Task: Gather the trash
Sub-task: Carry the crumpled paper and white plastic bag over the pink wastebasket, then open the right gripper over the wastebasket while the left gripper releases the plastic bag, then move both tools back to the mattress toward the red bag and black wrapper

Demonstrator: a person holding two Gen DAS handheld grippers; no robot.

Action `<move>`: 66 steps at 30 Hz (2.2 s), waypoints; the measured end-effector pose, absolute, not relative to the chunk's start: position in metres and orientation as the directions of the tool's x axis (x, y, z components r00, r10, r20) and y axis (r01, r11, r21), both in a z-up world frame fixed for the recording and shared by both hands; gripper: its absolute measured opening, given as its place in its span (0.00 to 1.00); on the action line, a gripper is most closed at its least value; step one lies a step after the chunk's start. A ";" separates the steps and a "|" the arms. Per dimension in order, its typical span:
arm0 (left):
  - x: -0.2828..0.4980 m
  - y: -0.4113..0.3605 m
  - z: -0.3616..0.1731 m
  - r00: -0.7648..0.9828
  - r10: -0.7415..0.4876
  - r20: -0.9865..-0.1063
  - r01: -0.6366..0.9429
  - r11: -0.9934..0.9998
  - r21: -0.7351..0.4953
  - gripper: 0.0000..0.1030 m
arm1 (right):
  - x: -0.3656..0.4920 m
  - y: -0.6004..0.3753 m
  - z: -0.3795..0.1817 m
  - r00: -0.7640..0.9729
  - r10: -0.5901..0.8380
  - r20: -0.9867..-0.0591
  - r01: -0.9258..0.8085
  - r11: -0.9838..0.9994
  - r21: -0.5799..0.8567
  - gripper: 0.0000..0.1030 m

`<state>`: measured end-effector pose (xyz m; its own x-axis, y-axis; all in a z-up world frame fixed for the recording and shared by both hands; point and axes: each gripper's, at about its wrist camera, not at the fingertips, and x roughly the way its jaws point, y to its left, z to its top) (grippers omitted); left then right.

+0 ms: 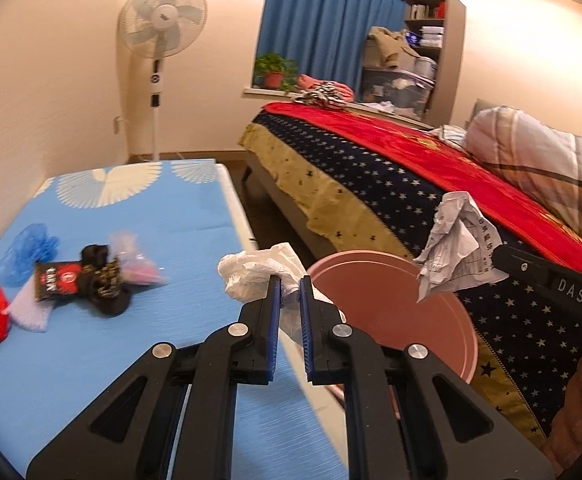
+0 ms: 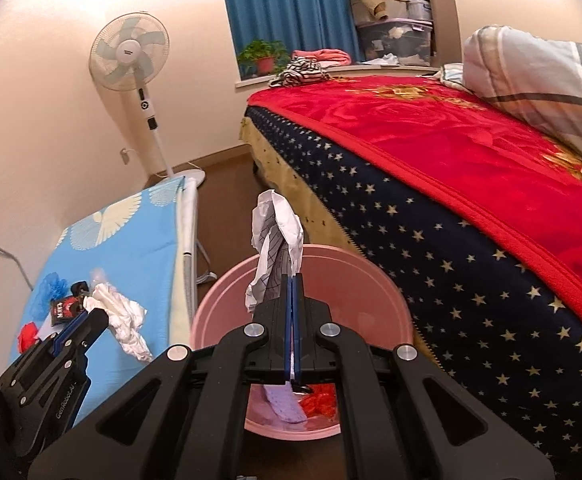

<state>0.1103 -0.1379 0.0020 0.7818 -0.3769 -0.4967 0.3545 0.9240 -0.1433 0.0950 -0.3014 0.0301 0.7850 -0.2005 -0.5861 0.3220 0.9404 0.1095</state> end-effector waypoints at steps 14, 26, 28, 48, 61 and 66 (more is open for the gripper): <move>0.121 -0.176 -0.012 0.724 -0.436 -0.535 0.431 0.891 -0.143 0.10 | 0.090 -0.325 0.025 0.753 -0.281 -0.595 0.399 0.914 0.073 0.00; 0.128 -0.188 -0.020 0.691 -0.451 -0.564 0.447 0.881 -0.157 0.19 | 0.093 -0.331 0.021 0.737 -0.298 -0.606 0.423 0.904 0.069 0.05; 0.128 -0.189 -0.022 0.691 -0.436 -0.576 0.438 0.887 -0.147 0.37 | 0.092 -0.333 0.020 0.729 -0.300 -0.616 0.434 0.898 0.076 0.15; 0.106 -0.142 0.007 0.777 -0.374 -0.507 0.356 0.924 -0.137 0.32 | 0.077 -0.308 0.036 0.767 -0.265 -0.584 0.394 0.914 0.102 0.43; 0.102 -0.098 0.015 0.810 -0.307 -0.499 0.274 0.951 -0.140 0.30 | 0.084 -0.273 0.042 0.796 -0.203 -0.570 0.320 0.941 0.111 0.42; 0.102 -0.081 0.015 0.821 -0.277 -0.499 0.234 0.961 -0.148 0.30 | 0.089 -0.260 0.042 0.802 -0.182 -0.569 0.298 0.947 0.117 0.42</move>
